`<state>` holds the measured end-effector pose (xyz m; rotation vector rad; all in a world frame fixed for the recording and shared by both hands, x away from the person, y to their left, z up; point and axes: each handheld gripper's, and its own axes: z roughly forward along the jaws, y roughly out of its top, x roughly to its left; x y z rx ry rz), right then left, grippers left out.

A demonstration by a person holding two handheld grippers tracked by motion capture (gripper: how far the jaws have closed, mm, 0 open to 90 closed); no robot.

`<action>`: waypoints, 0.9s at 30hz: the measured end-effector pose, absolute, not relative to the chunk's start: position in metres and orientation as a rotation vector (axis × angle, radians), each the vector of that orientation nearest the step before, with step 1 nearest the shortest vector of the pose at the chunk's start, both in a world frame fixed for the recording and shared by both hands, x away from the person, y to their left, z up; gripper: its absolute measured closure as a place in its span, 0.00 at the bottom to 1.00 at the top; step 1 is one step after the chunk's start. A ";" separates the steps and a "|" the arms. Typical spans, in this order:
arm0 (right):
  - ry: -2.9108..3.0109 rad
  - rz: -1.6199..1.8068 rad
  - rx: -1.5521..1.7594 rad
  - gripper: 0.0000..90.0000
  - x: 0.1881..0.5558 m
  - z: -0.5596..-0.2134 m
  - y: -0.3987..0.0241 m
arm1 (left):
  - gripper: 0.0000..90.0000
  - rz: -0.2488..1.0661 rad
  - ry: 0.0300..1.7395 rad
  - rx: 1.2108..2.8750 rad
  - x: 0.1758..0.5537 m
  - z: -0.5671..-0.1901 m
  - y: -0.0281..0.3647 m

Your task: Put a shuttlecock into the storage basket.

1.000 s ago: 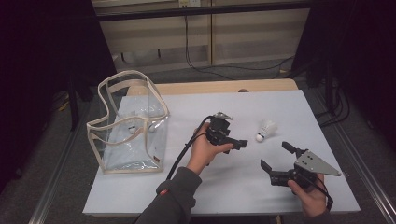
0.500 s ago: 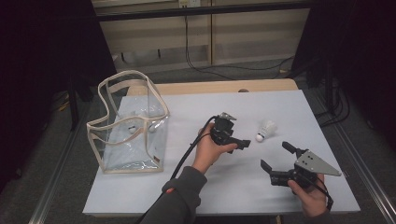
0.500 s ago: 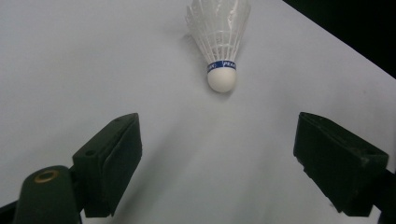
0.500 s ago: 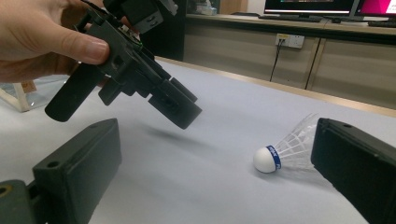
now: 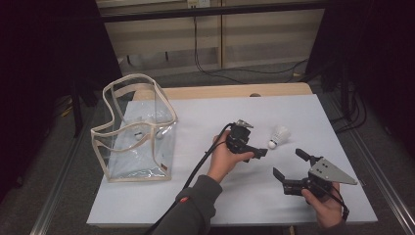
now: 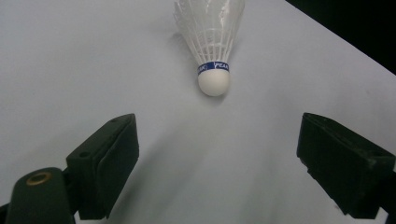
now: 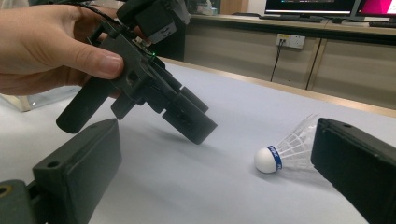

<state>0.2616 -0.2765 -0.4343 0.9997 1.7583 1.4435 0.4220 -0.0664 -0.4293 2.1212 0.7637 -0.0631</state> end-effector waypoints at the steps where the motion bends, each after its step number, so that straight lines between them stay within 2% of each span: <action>1: 1.762 1.441 0.997 0.02 0.262 -0.434 -0.276 | 0.13 -0.067 0.760 2.122 0.422 -0.430 -0.067; 27: 1.755 1.442 0.998 0.02 0.260 -0.434 -0.277 | 0.02 -0.039 0.746 2.105 0.422 -0.438 -0.089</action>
